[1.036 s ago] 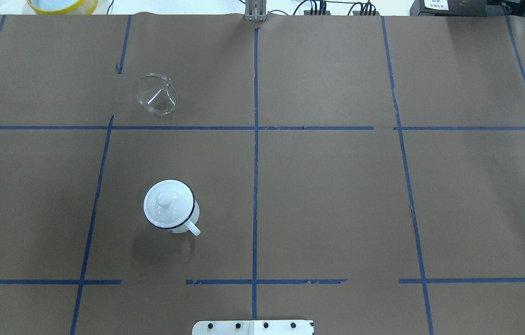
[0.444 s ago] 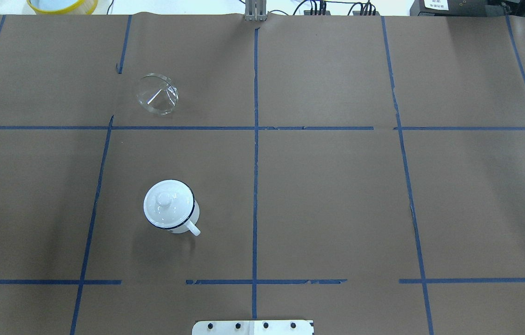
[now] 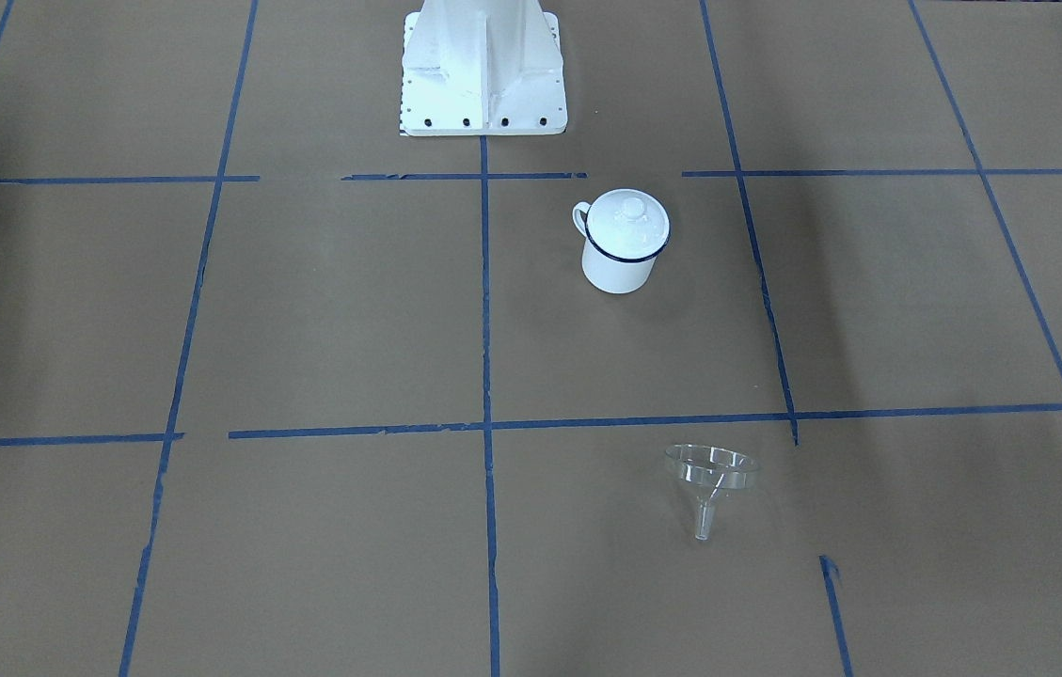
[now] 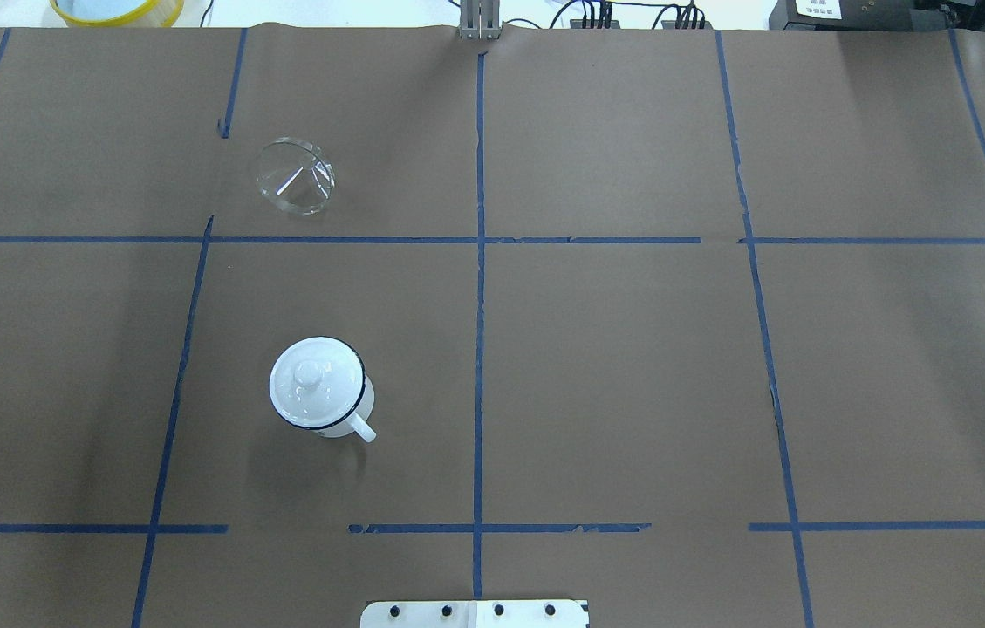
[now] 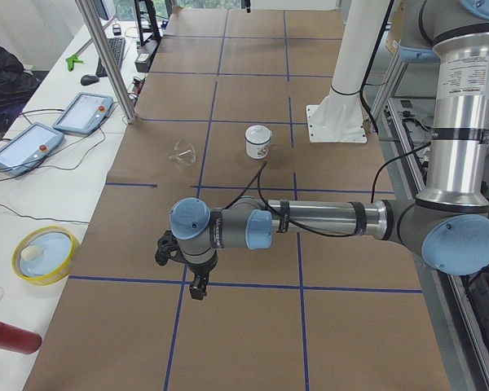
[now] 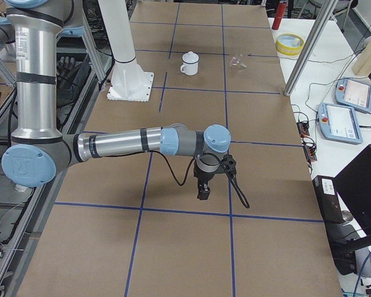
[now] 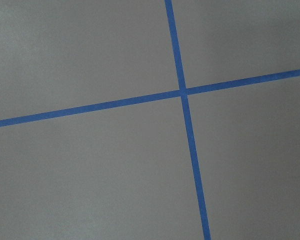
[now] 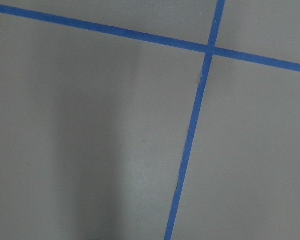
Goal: Remove funnel from cup
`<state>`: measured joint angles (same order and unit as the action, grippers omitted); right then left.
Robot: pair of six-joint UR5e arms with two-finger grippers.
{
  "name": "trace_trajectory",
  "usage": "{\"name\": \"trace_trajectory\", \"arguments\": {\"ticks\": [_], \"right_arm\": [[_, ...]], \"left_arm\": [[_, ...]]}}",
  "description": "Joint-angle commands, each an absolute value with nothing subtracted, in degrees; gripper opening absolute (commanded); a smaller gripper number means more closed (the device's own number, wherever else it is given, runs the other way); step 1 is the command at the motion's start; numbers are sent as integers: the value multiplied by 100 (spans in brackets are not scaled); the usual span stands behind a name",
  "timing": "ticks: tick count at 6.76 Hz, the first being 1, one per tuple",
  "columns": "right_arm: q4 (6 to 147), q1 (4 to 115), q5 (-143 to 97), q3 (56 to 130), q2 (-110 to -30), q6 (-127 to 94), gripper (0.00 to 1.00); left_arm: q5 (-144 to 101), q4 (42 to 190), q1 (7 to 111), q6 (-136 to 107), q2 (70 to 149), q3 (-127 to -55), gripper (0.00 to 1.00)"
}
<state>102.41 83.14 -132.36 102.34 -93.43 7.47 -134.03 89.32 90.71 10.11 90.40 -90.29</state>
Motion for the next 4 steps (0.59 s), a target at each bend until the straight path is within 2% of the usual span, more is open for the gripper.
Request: {"name": "trace_trajectory", "arguments": {"ticks": [1, 4], "right_arm": [[10239, 8314, -13236, 10239, -9343, 747, 100], [10239, 8314, -13236, 10231, -9343, 747, 100]], "left_arm": [[-13403, 8912, 9062, 1002, 9044, -9026, 100], [-13403, 8903, 9062, 940, 9044, -9009, 100]]}}
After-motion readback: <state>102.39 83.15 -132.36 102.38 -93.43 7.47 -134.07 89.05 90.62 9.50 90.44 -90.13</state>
